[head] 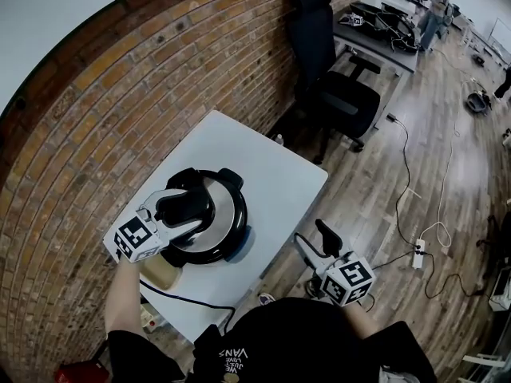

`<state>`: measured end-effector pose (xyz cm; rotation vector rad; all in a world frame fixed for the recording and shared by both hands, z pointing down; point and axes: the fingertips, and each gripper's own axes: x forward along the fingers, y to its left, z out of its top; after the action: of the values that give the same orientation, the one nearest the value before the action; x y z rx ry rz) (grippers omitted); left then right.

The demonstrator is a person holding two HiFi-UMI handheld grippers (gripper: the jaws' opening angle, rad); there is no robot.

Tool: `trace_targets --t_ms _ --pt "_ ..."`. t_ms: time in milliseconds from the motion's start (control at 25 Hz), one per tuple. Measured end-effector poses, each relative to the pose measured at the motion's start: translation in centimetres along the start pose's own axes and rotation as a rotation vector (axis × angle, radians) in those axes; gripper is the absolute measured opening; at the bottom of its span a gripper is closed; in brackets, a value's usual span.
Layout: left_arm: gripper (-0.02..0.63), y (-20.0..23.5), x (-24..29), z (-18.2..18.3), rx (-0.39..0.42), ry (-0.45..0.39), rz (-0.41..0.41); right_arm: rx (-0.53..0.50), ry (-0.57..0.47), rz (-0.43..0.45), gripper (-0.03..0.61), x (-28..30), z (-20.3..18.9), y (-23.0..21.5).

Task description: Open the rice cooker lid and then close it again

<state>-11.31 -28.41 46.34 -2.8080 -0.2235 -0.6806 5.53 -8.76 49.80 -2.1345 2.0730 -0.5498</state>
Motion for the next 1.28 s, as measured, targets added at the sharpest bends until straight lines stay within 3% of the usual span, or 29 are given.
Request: trace_targets --t_ms 280,440,920,1280 --pt "0.278 0.0 -0.1 -0.1 -0.014 -0.039 -0.051 0.0 0.01 0.0 0.265 0.2 -0.1 -0.4" --pt "0.278 0.0 0.0 0.0 -0.017 -0.035 -0.04 0.0 0.014 0.016 0.265 0.5 0.0 -0.3" --pt "0.279 0.4 0.1 -0.3 -0.099 0.007 0.116 -0.001 0.029 0.104 0.264 1.4 0.6 0.0" --pt "0.279 1.1 -0.2 -0.8 -0.212 0.048 0.324 0.001 0.051 0.17 0.264 1.3 0.6 -0.7"
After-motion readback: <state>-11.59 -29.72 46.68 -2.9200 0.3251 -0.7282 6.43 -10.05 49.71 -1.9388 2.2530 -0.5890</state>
